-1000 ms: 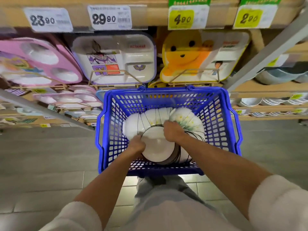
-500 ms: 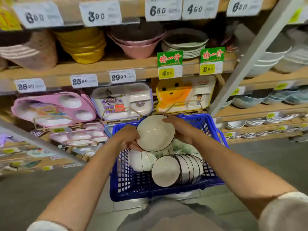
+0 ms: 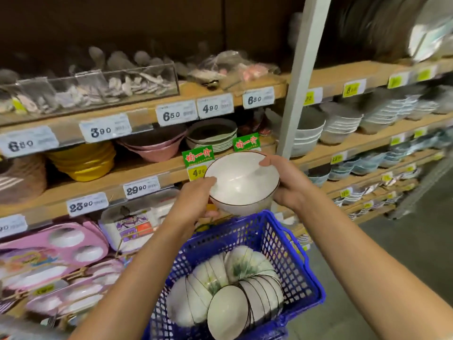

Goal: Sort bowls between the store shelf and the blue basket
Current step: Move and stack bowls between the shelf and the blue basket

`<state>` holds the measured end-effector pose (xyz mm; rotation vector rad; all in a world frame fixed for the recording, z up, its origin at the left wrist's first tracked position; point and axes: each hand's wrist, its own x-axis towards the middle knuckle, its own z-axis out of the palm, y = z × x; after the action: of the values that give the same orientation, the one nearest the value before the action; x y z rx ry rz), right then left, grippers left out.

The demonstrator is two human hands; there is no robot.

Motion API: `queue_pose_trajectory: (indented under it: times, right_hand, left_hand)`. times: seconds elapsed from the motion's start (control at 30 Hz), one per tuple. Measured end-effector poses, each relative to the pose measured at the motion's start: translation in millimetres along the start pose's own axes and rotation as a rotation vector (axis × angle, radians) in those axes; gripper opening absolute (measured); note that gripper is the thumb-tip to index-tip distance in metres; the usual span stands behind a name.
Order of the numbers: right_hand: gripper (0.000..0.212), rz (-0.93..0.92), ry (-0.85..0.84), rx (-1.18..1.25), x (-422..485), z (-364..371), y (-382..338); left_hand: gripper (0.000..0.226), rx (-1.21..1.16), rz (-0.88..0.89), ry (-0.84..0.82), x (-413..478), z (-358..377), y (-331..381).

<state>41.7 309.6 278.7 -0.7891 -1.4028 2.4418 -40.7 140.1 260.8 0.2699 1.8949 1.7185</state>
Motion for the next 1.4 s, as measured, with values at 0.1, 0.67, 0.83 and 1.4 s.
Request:
queue_pose_trajectory:
  times: [0.1,0.67,0.83,1.4]
  right_hand:
    - [0.047,-0.04,0.077,0.059,-14.5,-25.9,-29.1]
    - [0.042,-0.151,0.223,0.156,-74.5,-270.4,-198.5]
    - [0.042,-0.183,0.22,0.091,-72.4,-310.6,-239.2]
    - [0.052,-0.468,-0.344,-0.315,57.2,-341.8,-350.2]
  left_hand:
    - [0.02,-0.109,0.127,0.028,-3.2,52.6,16.4]
    - [0.017,-0.578,0.08,0.015,-24.8,382.6,89.6]
    - [0.016,-0.598,0.112,0.0,-13.4,435.3,116.2]
    - [0.032,-0.558,0.173,-0.061,130.7,440.8,232.1]
